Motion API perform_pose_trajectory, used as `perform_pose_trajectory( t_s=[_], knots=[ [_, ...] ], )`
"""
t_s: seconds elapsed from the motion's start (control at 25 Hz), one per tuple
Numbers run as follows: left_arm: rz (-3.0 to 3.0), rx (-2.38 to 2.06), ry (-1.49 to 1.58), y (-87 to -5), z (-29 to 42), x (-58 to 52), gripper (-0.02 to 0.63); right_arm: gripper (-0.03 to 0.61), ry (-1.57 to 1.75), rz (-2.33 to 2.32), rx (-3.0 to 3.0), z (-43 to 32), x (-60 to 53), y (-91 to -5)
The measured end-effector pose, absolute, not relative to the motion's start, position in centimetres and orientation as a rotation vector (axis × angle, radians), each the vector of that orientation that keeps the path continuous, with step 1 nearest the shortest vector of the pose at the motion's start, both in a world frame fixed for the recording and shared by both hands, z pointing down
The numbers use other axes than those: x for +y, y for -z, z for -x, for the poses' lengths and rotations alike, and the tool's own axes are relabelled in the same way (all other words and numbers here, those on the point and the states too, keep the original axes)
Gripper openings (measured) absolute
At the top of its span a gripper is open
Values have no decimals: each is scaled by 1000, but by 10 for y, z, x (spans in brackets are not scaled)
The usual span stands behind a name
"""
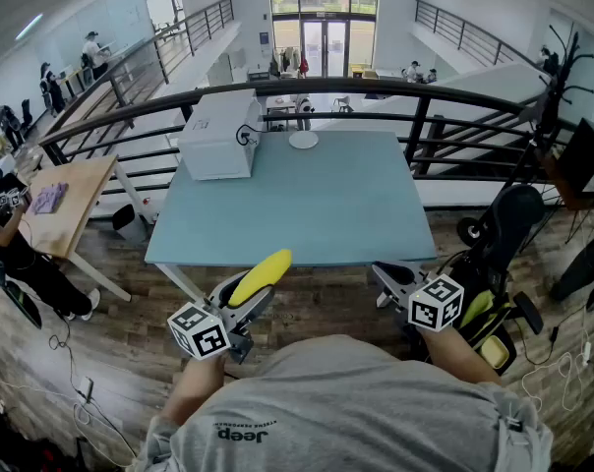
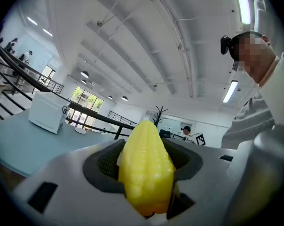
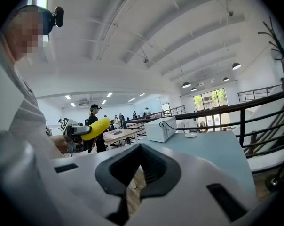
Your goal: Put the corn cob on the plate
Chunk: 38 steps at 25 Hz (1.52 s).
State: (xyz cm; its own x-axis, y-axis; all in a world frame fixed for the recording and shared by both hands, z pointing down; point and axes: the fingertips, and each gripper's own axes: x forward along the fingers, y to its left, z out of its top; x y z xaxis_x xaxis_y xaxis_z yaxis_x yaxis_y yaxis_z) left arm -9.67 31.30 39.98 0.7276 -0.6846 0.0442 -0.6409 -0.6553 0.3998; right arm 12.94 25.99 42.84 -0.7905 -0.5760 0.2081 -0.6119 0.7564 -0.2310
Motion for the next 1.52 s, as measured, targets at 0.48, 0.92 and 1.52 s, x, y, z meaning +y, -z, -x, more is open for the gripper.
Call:
perform_pose_trajectory(
  t_s=[0.48,0.92,1.52],
  knots=[
    [-2542,-1023,129,-400,68,326,252,15,-477,-973,-2838,-159,273,-430],
    [-2519,-1037,139,-400,24,344,252,17,-543,-923,-2901,-197,292,-428],
    [-2499,-1008,101,-408,-28,358,252,17,-599,-855,-2941,-228,306,-441]
  ],
)
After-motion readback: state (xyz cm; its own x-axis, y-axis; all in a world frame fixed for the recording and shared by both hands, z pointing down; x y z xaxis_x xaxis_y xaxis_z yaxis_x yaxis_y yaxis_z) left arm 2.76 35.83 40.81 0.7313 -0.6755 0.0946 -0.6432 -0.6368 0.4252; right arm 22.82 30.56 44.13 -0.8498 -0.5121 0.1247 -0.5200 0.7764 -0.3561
